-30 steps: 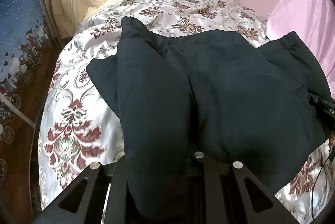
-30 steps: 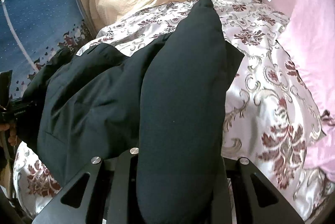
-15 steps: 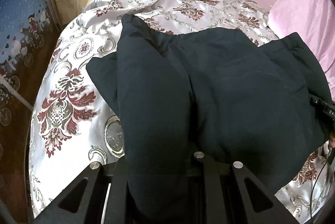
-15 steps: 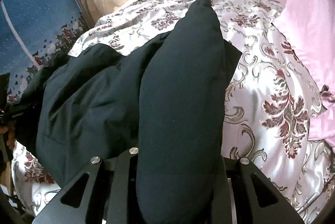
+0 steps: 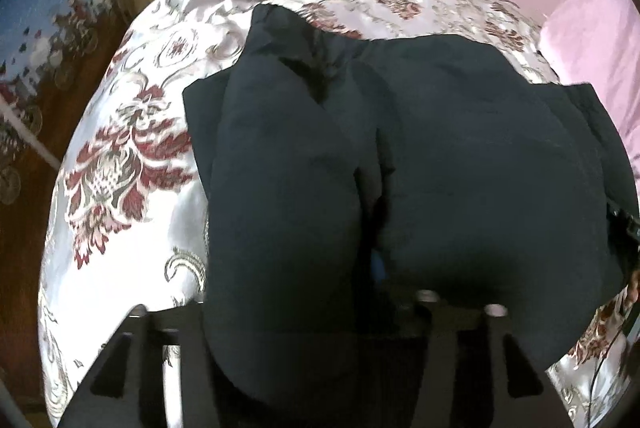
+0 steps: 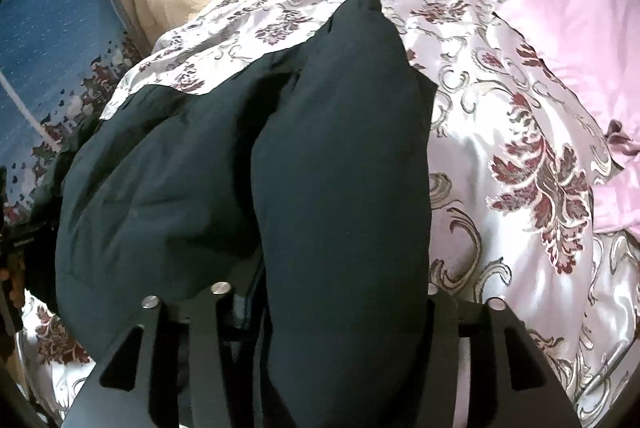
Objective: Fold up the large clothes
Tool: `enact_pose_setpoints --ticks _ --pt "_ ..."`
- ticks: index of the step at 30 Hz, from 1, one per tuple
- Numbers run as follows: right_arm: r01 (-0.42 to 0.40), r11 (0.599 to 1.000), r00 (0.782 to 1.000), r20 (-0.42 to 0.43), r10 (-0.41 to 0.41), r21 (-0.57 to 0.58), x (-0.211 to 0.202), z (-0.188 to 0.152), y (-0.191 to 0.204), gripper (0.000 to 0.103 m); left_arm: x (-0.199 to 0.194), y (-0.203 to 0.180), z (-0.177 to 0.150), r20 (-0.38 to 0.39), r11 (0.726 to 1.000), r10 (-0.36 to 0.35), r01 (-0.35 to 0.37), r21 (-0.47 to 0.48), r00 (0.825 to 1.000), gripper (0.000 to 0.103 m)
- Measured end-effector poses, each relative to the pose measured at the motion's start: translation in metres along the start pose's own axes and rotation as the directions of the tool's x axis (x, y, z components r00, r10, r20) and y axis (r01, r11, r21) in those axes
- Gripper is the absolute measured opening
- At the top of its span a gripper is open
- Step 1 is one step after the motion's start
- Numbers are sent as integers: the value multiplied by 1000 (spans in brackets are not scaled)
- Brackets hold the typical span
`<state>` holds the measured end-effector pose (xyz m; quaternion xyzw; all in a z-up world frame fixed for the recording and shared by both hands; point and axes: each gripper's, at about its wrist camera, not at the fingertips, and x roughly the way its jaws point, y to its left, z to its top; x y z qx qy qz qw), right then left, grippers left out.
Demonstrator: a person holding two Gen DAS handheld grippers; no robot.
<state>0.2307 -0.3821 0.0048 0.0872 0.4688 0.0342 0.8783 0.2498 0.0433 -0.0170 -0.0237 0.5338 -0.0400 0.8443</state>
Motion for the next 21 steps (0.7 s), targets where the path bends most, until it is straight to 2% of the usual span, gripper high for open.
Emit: enact_pose_setpoints --ticks 3,7,12,18,21 --pt "16 1000 1000 1 -16 25 1 -4 -5 57 1 7 -4 5 999 7 -7 -50 1000 75" --pt "82 995 996 28 -83 57 -4 -9 -12 80 -6 12 -11 39 996 51 -48 -82 998 87" --pt "117 990 988 86 -124 82 -21 -13 -11 88 -22 6 -19 93 992 116 -110 -64 989 95" --pt "161 987 970 181 -162 21 -50 -19 7 92 -52 -3 -32 201 992 111 -98 -74 973 103" --pt "183 983 957 232 -175 -10 -67 -26 19 93 -67 -11 -39 249 993 109 -92 -75 962 103"
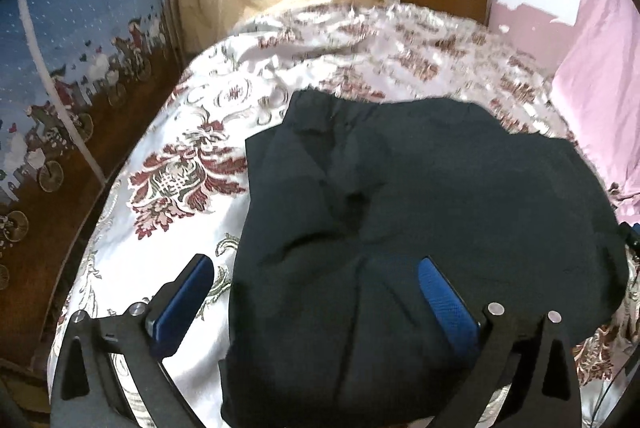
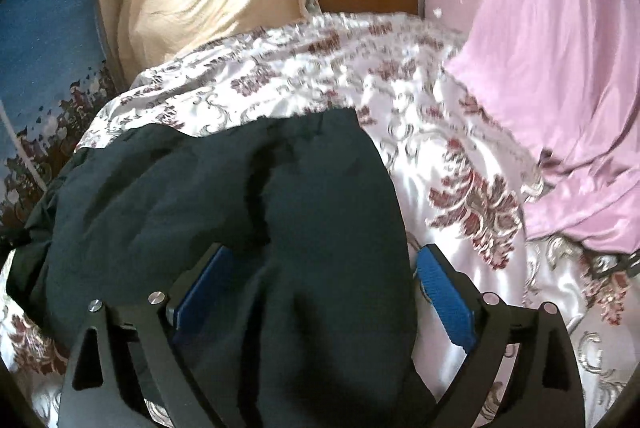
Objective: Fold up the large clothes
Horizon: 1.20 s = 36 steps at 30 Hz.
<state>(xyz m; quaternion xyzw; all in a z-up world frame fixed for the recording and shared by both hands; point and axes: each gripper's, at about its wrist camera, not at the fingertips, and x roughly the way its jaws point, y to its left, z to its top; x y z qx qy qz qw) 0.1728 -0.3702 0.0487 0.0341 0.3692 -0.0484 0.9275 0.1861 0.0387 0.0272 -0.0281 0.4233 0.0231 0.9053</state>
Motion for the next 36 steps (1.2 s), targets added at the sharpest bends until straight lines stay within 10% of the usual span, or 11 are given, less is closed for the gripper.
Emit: enact_pose_setpoints --ticks 36 --pt "-3 997 931 364 31 -78 -180 -99 75 96 -149 -32 -117 341 999 40 -43 3 939 103"
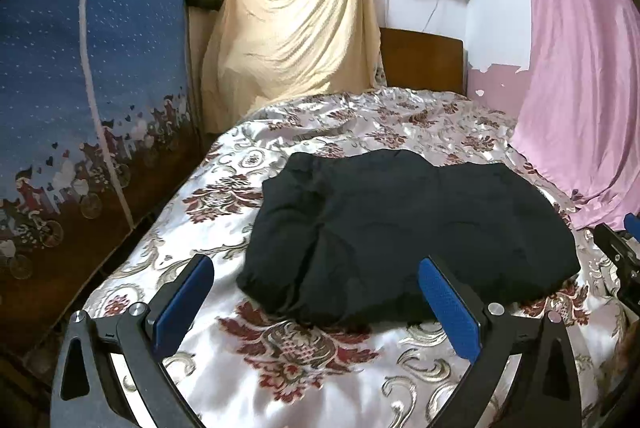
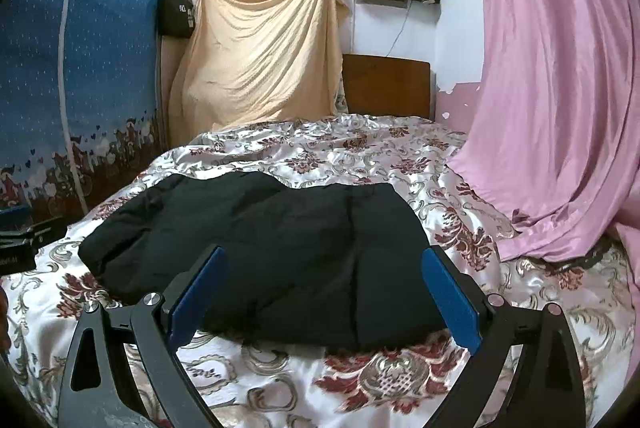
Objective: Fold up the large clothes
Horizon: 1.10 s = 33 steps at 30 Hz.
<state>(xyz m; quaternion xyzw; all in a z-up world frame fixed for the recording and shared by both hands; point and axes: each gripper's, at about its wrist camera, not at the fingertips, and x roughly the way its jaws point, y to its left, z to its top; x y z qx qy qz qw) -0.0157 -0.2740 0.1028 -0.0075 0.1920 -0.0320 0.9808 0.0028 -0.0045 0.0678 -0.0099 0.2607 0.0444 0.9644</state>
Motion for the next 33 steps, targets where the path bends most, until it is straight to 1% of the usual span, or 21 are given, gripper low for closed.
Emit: enact_pose_setpoints --ticks 5,13,17,21,28,33 --pt "-2 1000 1000 22 2 13 -13 -11 5 96 -16 4 -12 29 1000 6 -6 -4 1000 103" --pt "-25 999 998 61 23 20 -32 -27 18 96 -34 -3 -35 78 999 10 -13 42 997 103" --pt "-29 999 997 72 28 21 -44 -37 24 96 -40 -3 -41 95 999 9 -13 50 995 103" --pt "-27 1000 995 93 26 15 -56 -47 27 96 -49 -5 -45 135 998 11 -20 61 991 103" --pt "-41 999 994 103 42 -7 -62 -60 34 96 -54 -11 -59 167 996 14 -29 88 986 103" --pt "-32 999 994 101 32 1 -60 -67 34 96 -52 -8 -71 176 996 27 -42 78 984 103"
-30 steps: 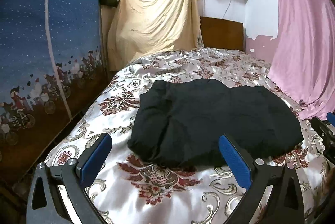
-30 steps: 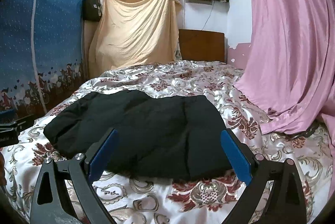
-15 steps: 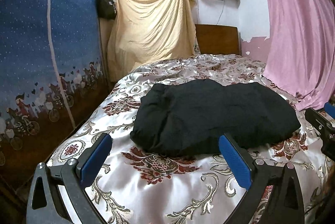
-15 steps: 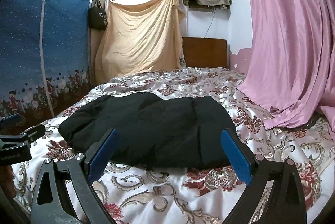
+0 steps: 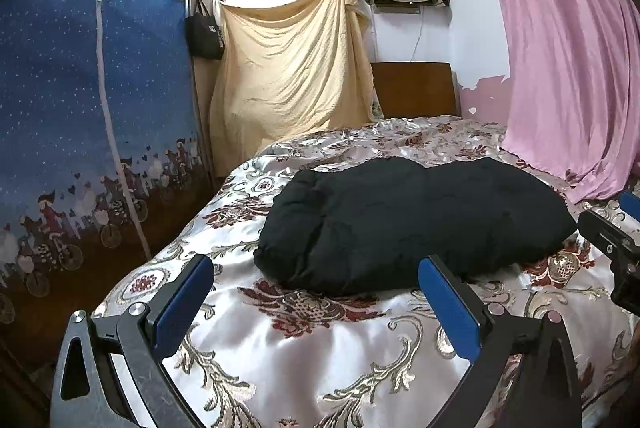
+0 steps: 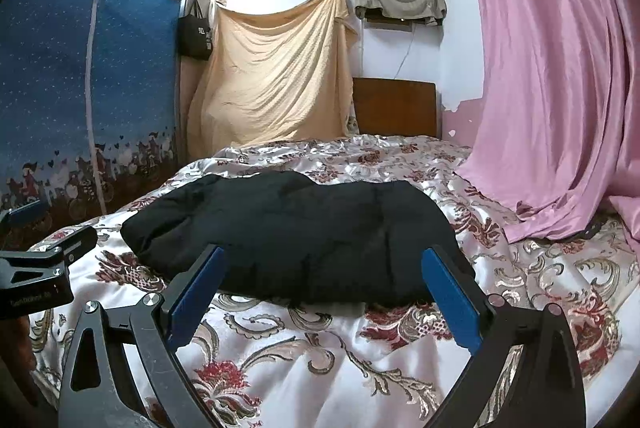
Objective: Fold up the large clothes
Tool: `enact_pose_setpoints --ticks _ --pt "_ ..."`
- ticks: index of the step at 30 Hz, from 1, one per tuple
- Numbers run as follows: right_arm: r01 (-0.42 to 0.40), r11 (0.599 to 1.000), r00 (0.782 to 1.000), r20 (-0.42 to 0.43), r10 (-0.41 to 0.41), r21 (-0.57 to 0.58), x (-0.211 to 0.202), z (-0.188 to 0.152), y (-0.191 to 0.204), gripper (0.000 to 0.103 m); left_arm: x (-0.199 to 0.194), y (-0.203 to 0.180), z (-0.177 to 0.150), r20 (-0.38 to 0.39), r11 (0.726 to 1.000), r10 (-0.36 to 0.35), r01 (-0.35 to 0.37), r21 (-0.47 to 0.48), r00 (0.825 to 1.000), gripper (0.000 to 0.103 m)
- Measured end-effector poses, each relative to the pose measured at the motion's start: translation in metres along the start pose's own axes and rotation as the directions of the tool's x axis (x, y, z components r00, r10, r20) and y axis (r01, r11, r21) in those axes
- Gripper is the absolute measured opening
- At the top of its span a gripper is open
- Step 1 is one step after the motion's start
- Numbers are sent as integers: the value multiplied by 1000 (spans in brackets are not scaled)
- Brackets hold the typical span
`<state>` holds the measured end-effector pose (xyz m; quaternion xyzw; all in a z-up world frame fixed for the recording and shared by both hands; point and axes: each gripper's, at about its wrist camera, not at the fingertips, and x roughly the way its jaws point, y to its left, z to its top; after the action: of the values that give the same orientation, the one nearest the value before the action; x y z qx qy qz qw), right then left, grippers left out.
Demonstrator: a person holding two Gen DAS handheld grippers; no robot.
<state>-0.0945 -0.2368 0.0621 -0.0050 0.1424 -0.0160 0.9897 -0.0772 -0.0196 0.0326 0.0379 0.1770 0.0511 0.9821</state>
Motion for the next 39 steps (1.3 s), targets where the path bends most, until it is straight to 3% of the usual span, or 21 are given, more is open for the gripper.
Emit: enact_pose_setpoints --ticks 14,39 --pt "-13 1000 999 -43 13 -10 11 -13 1 96 7 2 -11 -35 1000 -18 18 -7 999 103" --pt "-12 1000 999 -46 12 -2 14 -15 0 96 8 4 -11 -40 1000 -26 26 -9 999 103"
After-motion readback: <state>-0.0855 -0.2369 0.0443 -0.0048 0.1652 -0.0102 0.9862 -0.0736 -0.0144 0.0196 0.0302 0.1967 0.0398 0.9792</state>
